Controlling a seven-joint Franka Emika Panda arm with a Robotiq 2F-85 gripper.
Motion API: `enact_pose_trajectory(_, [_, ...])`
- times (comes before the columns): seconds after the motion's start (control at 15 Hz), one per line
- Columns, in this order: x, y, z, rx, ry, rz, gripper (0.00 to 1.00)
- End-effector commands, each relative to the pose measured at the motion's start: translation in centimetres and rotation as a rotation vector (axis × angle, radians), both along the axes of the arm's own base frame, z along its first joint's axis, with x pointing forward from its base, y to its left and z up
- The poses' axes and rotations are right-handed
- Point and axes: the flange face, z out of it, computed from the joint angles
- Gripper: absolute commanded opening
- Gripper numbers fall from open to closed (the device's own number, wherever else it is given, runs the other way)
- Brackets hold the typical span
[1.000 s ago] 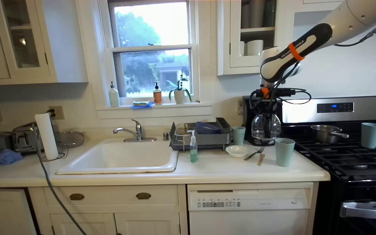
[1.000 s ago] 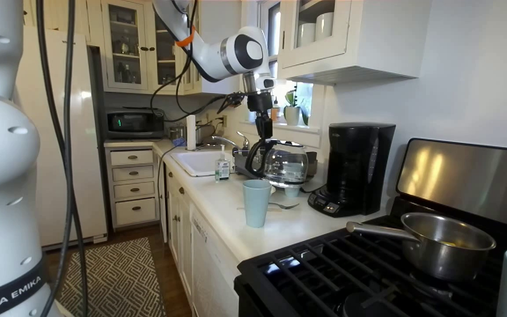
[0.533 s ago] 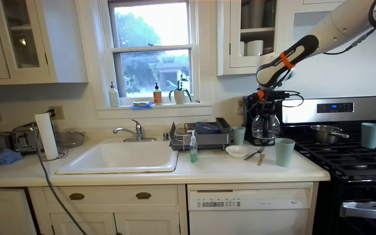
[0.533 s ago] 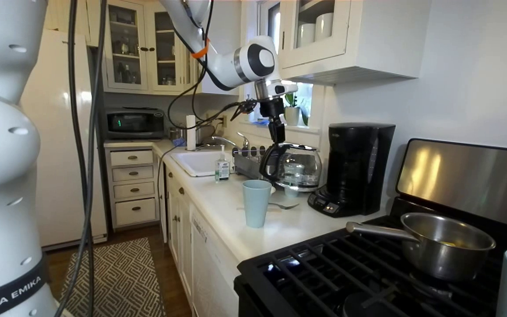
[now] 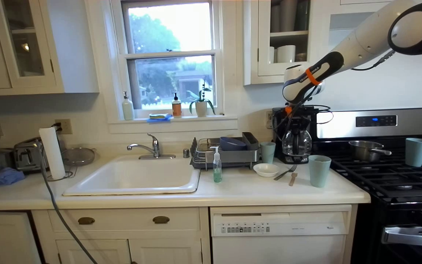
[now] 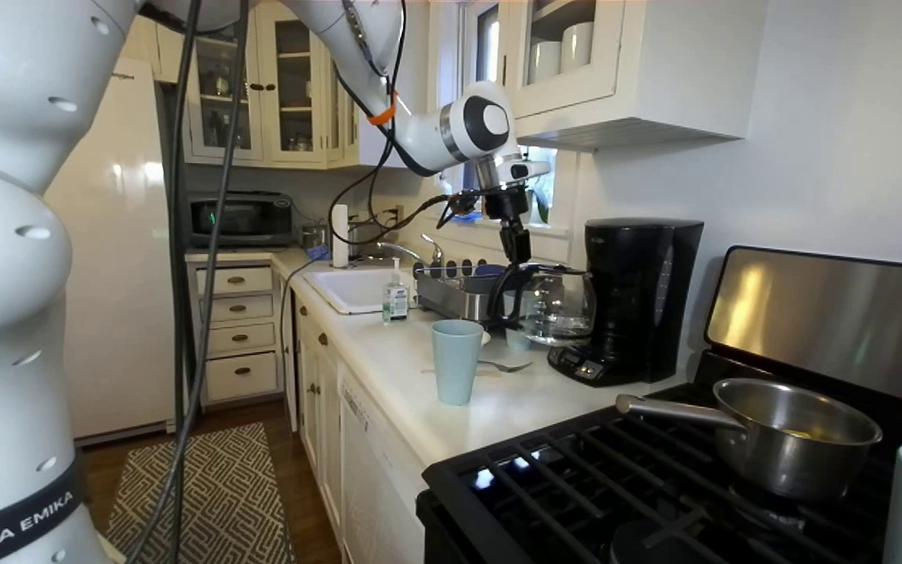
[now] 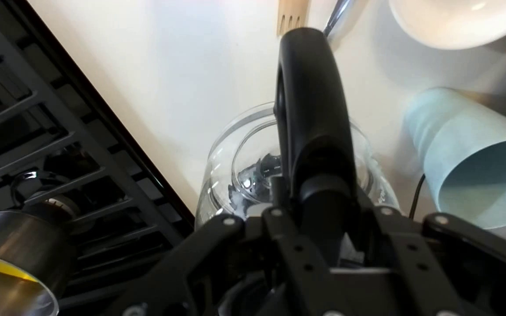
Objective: Put the coffee pot under the coffeemaker chamber.
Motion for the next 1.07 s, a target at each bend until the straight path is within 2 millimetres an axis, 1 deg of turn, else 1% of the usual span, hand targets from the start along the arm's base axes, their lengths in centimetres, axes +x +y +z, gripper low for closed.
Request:
enact_pose_trajectory(0.0, [1.9,-1.0,0.4,-0.032,-0.014,-0.009,0.08])
enact_pose_trajectory(0.27, [3.2,-1.9,-0.4,-0.033,-0.024,0.005,0.08])
enact_pose_trajectory(0.33, [2.0,-1.4,-1.0,-0.024,-0.002,-0.005,0.33])
enact_pose_trajectory(0.53, [2.6,-1.6,-1.5,-0.03,-0.001,-0.001,0.33])
enact_pose_trajectory(0.87, [2.7,-1.6,-1.5,-0.032,-0.003,0.0,0.33])
enact_pose_trajectory(0.93, [2.7,-1.6,-1.5,-0.032,-0.003,0.0,0.08])
enact_pose_trajectory(1.0, [3.0,-1.9,-1.4,-0.03,-0.011,-0.001,0.08])
